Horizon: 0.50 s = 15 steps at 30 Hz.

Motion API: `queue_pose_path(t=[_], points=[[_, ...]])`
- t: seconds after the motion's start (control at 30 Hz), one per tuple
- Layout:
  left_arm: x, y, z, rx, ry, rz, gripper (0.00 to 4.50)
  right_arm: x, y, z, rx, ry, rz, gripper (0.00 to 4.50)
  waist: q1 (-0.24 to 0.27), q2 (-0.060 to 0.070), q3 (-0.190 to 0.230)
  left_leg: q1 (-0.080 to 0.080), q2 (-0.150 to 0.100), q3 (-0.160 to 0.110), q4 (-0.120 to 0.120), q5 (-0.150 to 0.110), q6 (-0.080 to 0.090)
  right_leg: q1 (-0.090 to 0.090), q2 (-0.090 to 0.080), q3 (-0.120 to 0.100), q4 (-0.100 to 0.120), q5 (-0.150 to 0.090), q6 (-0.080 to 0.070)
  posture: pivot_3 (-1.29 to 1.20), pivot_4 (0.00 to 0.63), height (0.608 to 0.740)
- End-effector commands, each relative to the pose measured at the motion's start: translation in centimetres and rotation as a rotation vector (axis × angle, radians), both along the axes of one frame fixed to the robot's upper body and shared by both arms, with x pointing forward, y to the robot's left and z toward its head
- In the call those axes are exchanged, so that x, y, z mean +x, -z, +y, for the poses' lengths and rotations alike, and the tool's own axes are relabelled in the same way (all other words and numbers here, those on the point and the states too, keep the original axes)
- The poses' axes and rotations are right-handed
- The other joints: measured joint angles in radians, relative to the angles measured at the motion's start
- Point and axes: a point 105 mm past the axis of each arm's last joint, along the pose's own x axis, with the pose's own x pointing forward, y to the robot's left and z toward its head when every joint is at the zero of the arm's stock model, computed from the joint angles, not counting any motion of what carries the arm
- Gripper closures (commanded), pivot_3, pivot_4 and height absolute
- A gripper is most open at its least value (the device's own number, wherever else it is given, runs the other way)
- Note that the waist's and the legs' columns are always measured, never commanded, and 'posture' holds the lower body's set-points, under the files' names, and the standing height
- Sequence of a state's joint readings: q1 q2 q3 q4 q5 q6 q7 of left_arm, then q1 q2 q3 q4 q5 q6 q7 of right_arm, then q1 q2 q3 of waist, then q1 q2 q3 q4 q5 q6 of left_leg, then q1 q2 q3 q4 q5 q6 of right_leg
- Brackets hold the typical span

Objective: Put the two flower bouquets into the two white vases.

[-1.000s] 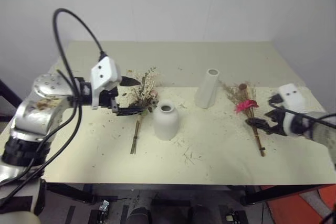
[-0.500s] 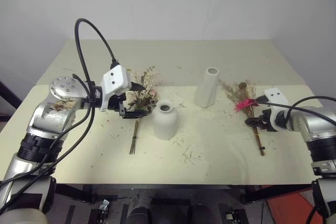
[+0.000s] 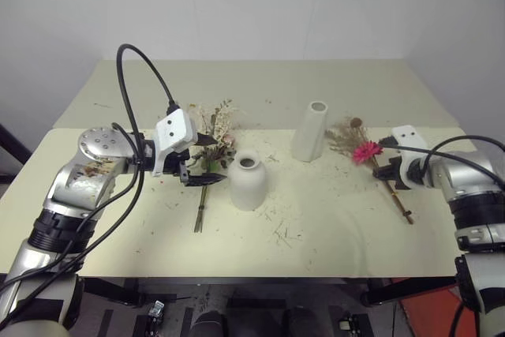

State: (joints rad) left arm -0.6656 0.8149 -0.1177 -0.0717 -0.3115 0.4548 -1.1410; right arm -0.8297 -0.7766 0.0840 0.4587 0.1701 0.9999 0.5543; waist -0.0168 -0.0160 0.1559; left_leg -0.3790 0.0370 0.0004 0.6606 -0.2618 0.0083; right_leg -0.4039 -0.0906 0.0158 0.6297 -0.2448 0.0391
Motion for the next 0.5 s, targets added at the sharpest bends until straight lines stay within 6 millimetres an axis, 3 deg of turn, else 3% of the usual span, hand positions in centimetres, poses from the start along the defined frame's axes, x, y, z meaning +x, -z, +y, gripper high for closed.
queue_pose_path(t=[0.03, 0.13, 0.2, 0.37, 0.5], points=[[0.0, -1.3, 0.4, 0.003, -0.013, -0.063, 0.00, 2.3, -6.3, -0.4, -0.074, 0.033, -0.371, 4.45, 0.000, 0.000, 0.000, 0.000, 0.000, 0.000, 0.000, 0.000, 0.000, 0.000, 0.000, 0.000, 0.000, 0.000, 0.000, 0.00, 0.150, 0.740], [0.2, -1.4, 0.6, 0.008, -0.024, -0.063, 0.00, 3.2, -11.9, -0.4, -0.180, 0.109, -0.776, 4.45, -0.004, 0.000, 0.000, 0.000, 0.000, 0.000, 0.000, 0.000, 0.000, -0.001, 0.000, 0.001, 0.000, 0.000, 0.000, 0.00, 0.150, 0.740], [0.3, -1.4, 0.7, 0.011, -0.029, -0.065, 0.00, 3.7, -13.7, -0.1, -0.111, 0.135, -0.849, 4.45, -0.006, 0.001, 0.000, -0.001, 0.000, 0.000, 0.000, 0.001, -0.001, -0.002, 0.000, 0.001, 0.001, 0.000, 0.000, 0.00, 0.150, 0.740], [0.4, -1.7, 1.0, 0.016, -0.037, -0.076, 0.00, 4.5, -19.6, 3.0, 0.244, 0.122, -1.137, 4.45, -0.021, 0.001, 0.000, 0.000, 0.001, 0.000, -0.001, 0.002, -0.003, -0.001, 0.000, 0.001, 0.002, 0.000, 0.000, 0.00, 0.150, 0.740], [-0.1, -2.1, 1.2, 0.012, -0.033, -0.082, 0.00, 4.0, -22.4, 5.5, 0.581, 0.040, -1.302, 4.45, -0.029, 0.001, 0.000, 0.000, 0.001, 0.000, -0.002, 0.002, -0.003, 0.000, 0.000, 0.000, 0.003, 0.001, 0.000, 0.00, 0.150, 0.740]])
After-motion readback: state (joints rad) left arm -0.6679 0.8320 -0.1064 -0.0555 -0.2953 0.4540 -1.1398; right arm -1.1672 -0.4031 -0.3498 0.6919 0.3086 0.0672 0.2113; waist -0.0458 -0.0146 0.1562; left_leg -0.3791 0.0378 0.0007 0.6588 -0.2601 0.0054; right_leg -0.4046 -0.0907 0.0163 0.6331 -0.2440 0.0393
